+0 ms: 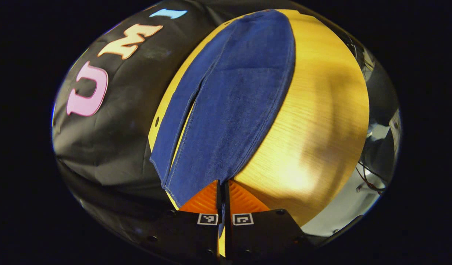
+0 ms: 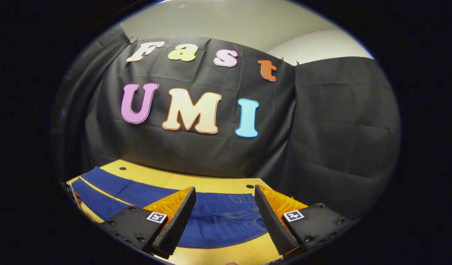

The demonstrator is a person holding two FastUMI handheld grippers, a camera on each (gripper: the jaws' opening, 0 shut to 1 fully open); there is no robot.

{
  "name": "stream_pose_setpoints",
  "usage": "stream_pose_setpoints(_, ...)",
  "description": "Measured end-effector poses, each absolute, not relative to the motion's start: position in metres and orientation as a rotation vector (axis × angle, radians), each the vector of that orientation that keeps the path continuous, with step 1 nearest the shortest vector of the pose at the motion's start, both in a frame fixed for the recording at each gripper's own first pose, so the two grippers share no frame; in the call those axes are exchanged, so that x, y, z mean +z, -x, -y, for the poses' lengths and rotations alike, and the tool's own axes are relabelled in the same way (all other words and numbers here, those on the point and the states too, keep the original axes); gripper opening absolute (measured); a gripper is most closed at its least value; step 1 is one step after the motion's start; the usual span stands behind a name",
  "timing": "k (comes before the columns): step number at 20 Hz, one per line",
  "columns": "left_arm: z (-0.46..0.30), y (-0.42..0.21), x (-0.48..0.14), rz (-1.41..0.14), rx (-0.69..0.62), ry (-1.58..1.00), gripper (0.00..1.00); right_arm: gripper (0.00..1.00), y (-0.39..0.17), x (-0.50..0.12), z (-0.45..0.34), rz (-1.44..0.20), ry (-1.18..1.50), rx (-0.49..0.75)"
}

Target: Grasp the waist and the cuffs of the jeans and fold them to make the two legs overlap; first hold the waist and fold one-third of the jeans toward the cuffs, then hold the cuffs and fold the remaining one-third in the same direction to finish folding.

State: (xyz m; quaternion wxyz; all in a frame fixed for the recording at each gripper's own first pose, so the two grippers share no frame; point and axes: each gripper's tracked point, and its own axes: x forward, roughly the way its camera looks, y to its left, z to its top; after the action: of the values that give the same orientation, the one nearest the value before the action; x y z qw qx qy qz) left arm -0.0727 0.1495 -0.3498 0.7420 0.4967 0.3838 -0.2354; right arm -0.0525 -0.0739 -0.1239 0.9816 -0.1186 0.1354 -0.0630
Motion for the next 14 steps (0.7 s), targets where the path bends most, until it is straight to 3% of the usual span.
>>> stream_pose_setpoints(6,-0.148,0.074,-0.349,-0.88,-0.54,-1.092,0.0,1.0,0.057,-0.169,0.155,-0.378,0.553,-0.105)
stream_pose_setpoints(14,-0.149,0.077,-0.349,-0.95,-0.513,-1.115,0.0,0.99,0.071,-0.266,0.217,-0.594,0.861,0.102)
